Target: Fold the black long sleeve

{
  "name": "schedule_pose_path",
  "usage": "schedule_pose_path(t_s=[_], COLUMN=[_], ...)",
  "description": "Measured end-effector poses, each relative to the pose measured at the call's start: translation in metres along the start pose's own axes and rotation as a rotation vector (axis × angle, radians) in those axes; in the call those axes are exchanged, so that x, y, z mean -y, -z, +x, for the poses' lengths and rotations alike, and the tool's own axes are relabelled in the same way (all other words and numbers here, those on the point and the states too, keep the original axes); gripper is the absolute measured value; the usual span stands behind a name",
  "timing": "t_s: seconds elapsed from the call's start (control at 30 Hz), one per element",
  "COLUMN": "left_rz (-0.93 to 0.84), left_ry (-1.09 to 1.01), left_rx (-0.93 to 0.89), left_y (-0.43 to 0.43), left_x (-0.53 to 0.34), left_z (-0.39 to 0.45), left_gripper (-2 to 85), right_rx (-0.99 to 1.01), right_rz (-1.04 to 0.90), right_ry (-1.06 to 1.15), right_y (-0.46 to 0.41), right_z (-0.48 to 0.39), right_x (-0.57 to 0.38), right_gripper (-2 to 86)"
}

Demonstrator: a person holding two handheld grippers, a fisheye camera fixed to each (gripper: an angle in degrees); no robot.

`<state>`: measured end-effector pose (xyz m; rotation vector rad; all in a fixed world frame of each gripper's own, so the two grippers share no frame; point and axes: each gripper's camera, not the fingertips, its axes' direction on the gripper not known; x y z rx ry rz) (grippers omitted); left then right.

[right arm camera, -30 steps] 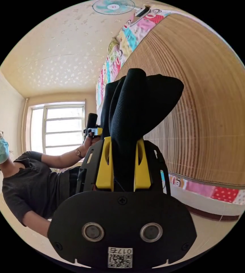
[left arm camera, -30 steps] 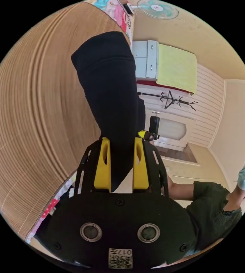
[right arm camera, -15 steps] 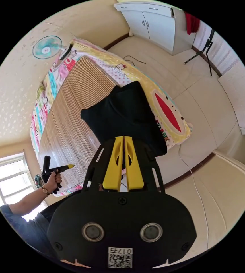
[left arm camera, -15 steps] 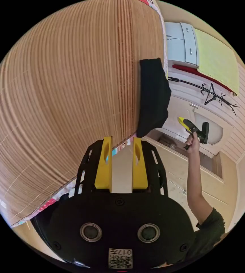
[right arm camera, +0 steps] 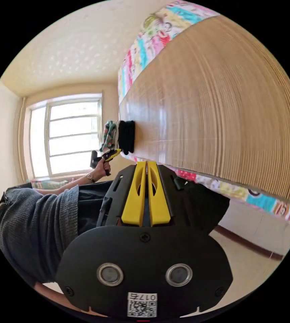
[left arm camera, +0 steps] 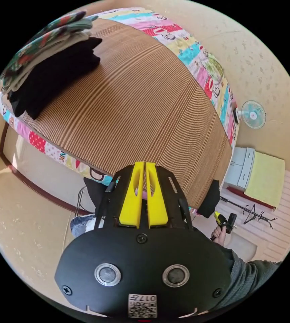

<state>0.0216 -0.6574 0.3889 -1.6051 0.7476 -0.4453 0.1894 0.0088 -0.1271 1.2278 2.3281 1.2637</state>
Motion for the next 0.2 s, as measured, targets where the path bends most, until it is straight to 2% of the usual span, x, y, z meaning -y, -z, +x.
schedule_pose_path(t_s=[0.1,0.2], left_rz=[0.115,0.22], left_ry=[0.051,0.078], left_rx=[-0.018,-0.04], left_y=[0.03,0.063], left_x=[-0.027,-0.045], left_z=[-0.041,-0.081], left_gripper=[-0.5,-0.4], right_rx=[-0.093,-0.144], right_rz=[-0.109,-0.067], right_ry=[0.155,0.289], right_y=[-0.063,-0.106], right_z=[-0.057,-0.107], right_x=[0.038,0.055], right_gripper=[0.3,0.3])
